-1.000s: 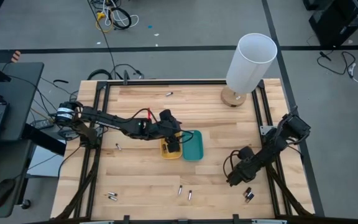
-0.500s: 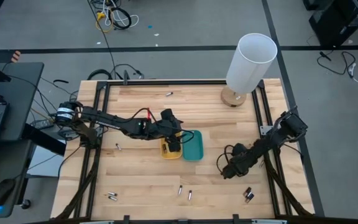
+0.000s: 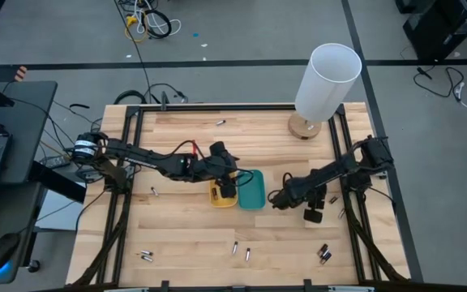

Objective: Sort batteries
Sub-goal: Put the black battery into the yellow bin

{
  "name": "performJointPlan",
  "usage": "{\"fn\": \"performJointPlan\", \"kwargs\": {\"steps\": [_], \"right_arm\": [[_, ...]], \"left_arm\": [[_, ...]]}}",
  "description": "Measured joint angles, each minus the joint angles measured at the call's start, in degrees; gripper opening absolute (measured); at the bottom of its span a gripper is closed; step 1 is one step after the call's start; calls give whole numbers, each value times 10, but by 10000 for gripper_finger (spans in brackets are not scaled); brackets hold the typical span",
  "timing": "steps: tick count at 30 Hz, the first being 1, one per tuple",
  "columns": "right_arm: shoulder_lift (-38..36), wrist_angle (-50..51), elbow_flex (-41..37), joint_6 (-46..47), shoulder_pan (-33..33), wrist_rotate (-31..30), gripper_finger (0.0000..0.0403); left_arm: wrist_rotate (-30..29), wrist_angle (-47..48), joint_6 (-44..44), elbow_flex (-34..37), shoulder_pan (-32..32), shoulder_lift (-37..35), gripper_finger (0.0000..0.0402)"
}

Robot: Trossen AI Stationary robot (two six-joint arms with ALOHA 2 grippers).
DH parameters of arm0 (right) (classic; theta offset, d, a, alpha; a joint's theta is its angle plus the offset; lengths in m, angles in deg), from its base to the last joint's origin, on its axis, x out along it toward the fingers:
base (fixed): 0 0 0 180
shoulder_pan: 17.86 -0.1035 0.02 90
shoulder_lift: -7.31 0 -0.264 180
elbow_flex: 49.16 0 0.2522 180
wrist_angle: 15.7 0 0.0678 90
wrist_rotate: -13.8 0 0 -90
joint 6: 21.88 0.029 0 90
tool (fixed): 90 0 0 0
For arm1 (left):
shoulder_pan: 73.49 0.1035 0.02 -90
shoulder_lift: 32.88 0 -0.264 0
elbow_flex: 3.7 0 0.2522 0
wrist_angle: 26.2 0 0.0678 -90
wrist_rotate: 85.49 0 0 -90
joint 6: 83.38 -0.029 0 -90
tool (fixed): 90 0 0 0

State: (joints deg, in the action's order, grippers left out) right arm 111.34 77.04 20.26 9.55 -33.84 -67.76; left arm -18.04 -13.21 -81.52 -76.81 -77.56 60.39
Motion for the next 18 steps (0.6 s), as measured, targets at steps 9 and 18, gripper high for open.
{"fn": "performJointPlan", "kwargs": {"steps": [9, 18], "right_arm": [[-36, 16, 0, 142, -8, -71, 139], [-195, 24, -1, 328, -108, -88, 137]], "left_arm": [[0, 40, 0, 0, 0, 0, 291], [0, 45, -1, 0, 0, 0, 291]]}}
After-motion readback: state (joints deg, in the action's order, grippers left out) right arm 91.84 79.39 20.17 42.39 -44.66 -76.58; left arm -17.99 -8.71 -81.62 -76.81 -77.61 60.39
